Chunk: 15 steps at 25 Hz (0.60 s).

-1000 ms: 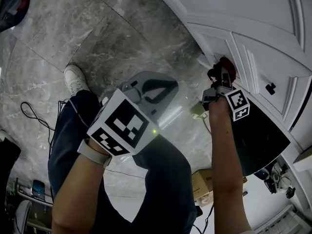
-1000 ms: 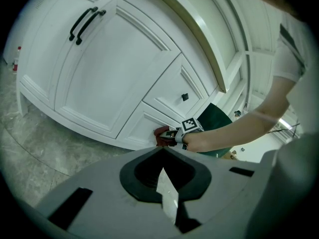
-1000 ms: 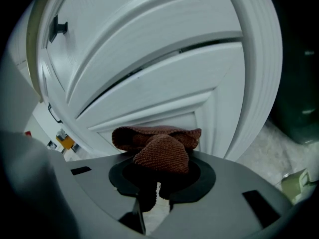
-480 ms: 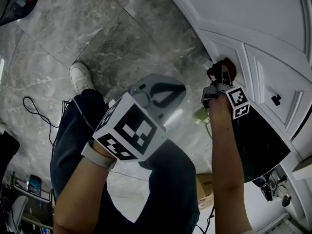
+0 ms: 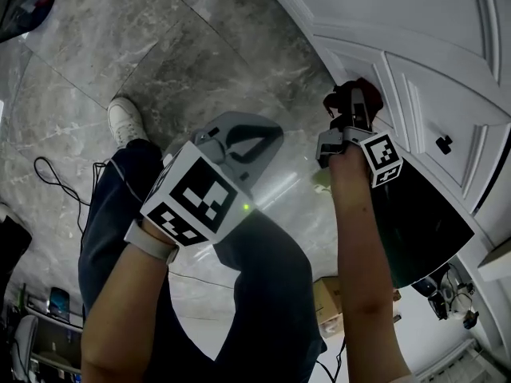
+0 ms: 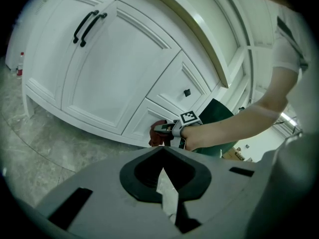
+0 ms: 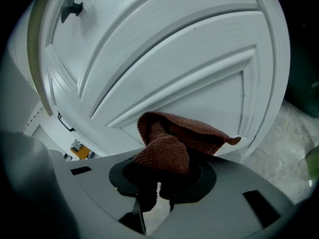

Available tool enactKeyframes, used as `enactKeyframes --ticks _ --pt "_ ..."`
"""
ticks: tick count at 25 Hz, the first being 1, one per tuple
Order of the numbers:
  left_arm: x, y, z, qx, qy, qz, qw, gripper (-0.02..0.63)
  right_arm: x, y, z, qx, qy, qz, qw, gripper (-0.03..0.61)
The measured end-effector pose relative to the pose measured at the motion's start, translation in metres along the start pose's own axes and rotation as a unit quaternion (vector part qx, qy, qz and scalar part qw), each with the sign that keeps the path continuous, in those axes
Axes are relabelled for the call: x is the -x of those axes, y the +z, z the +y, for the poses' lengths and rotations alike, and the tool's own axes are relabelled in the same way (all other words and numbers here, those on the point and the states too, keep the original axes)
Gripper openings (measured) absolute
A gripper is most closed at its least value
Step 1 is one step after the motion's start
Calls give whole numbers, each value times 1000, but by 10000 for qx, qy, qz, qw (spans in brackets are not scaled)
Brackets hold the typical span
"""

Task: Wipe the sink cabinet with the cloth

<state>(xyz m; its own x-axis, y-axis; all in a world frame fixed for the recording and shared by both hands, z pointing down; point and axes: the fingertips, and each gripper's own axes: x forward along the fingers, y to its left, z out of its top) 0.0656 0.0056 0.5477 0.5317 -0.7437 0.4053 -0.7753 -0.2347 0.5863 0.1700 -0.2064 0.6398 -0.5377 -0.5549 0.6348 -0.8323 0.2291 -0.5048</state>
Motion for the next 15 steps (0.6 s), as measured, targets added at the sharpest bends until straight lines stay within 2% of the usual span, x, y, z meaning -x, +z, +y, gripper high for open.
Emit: enactKeyframes --ticks 6,11,15 --pt "12 -8 -2 -308 185 224 9991 11 25 0 23 79 225 -139 9996 106" --pt "29 -2 -8 -113 254 162 9995 11 55 0 31 -89 182 -176 9996 106" --pt "44 11 -26 3 259 185 9995 11 86 3 55 -84 351 -41 9993 106"
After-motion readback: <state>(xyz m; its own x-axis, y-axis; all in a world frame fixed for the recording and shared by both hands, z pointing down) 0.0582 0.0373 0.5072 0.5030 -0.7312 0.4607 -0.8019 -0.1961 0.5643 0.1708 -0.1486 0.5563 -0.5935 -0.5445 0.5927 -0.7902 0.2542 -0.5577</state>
